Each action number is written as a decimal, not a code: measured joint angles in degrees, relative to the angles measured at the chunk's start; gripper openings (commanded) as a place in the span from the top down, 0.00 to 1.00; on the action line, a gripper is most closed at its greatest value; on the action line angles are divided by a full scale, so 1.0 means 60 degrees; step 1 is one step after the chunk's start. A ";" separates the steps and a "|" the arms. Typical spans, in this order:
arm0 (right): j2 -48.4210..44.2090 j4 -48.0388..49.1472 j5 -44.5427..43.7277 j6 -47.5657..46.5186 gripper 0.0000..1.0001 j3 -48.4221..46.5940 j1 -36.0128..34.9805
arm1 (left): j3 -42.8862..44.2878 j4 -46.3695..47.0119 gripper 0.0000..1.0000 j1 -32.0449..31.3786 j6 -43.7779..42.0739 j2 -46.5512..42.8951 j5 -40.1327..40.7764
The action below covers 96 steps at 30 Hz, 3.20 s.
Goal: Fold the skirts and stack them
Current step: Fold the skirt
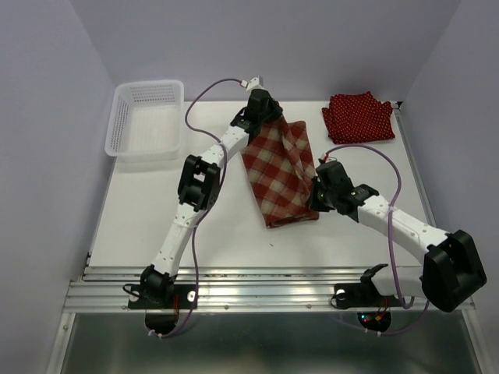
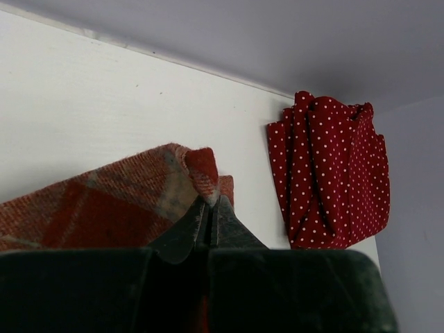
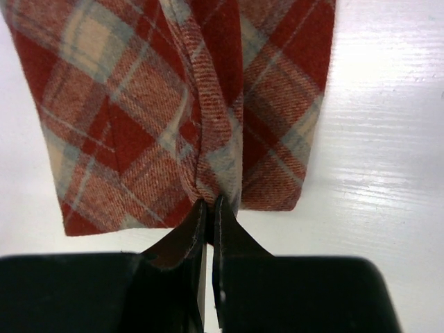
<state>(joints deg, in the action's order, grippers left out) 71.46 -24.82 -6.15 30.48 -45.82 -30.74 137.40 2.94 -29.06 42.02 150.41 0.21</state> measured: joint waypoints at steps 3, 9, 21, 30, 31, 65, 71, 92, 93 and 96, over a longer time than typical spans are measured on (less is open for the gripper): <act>0.0222 0.0062 0.0098 0.0000 0.99 0.0160 0.0146 | 0.0091 0.0215 0.92 -0.0040 0.0113 0.0219 -0.0011; 0.0488 0.0080 0.0106 0.0000 0.99 0.0310 0.0382 | 0.0273 0.0565 0.92 -0.0142 0.0237 0.0634 0.0011; 0.0710 -0.0036 -0.0160 0.0240 0.38 0.0597 0.0630 | 0.0342 0.0918 0.01 -0.0364 0.0302 0.0911 0.0007; 0.0076 -0.1155 -0.0798 0.0204 0.00 -0.0437 0.0630 | -0.0561 0.0612 0.01 -0.0506 -0.0652 -0.0382 -0.0186; -0.0066 -0.1147 -0.0845 0.0131 0.00 -0.0663 0.0630 | -0.0798 0.0525 0.01 -0.0525 -0.0841 -0.0841 -0.0186; 0.3952 0.0739 -0.0259 -0.1086 0.00 -0.1883 0.0634 | -0.9613 -0.1585 0.01 -0.0452 -0.1829 -0.6776 0.0430; 0.3351 0.2095 0.1716 -0.0911 0.00 -0.0608 0.0667 | -1.0076 -0.1300 0.01 -0.0452 -0.1698 -0.6798 0.0273; 0.0455 0.0801 0.0984 0.0459 0.00 -0.1519 0.0583 | -1.2291 -0.2375 0.01 -0.1800 -0.2364 -1.1347 0.1337; 0.0455 0.0714 0.0860 0.0430 0.00 -0.1719 0.0940 | -1.2389 -0.2404 0.01 -0.2025 -0.2470 -1.1508 0.1304; 0.0761 0.0539 0.0506 0.0321 0.00 -0.2353 0.1759 | -1.2713 -0.2554 0.01 -0.2881 -0.2798 -1.1923 0.1140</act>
<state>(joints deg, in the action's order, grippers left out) 76.03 -21.58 -3.11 32.40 -59.94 -20.18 61.12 -12.38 -46.35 25.23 78.87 7.05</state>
